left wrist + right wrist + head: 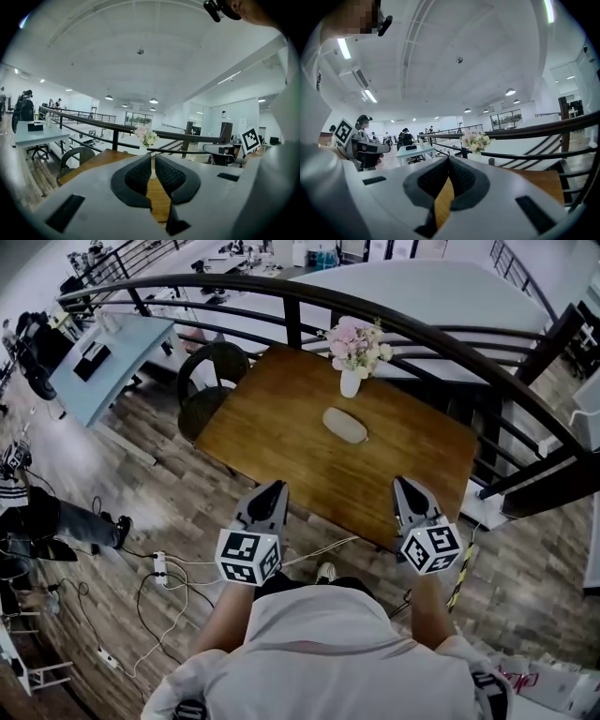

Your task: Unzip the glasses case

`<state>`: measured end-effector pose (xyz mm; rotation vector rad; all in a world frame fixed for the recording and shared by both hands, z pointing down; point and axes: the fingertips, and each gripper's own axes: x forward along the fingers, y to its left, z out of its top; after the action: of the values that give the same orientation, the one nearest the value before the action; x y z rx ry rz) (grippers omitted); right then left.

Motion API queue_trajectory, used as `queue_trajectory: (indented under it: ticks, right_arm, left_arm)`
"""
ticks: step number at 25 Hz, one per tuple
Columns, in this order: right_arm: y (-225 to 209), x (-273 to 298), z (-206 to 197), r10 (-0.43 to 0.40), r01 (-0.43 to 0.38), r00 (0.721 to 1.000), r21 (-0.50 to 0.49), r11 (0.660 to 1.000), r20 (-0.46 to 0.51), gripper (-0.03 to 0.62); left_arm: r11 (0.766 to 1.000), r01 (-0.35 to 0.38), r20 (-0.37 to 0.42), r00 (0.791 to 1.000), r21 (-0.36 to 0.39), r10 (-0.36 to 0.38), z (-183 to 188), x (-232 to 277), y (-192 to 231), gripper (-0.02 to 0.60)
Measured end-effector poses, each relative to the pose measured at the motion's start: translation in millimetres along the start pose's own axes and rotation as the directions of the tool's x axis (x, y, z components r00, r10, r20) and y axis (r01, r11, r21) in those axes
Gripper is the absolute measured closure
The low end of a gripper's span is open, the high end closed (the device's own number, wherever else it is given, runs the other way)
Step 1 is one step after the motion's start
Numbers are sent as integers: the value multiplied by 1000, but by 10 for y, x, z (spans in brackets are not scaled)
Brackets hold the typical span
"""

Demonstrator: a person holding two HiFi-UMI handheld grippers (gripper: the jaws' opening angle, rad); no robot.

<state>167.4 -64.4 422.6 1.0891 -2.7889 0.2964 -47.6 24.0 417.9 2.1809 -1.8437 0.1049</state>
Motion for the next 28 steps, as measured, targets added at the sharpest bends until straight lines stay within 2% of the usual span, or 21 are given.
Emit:
queue_trajectory:
  ticks: [6, 11, 17, 23, 28]
  right_arm:
    - [-285, 152, -26, -38, 38, 999, 30, 999, -1, 542]
    - [-537, 382, 58, -135, 136, 991, 42, 990, -13, 543]
    - [-576, 765, 189, -249, 250, 968, 14, 968, -8, 543]
    - [-486, 1407, 203, -333, 334, 941, 11, 943, -55, 542]
    - [-448, 1648, 135, -386, 386, 917, -20, 922, -98, 542]
  left_arm:
    - [999, 38, -23, 999, 23, -38, 118, 430, 24, 548]
    - [991, 130, -50, 990, 25, -129, 239, 956, 185, 548]
    - [965, 259, -42, 965, 27, -258, 343, 1450, 454, 548]
    - [937, 347, -75, 936, 25, -345, 414, 1924, 1036, 548]
    - [913, 407, -116, 908, 23, -401, 378, 2251, 1235, 548]
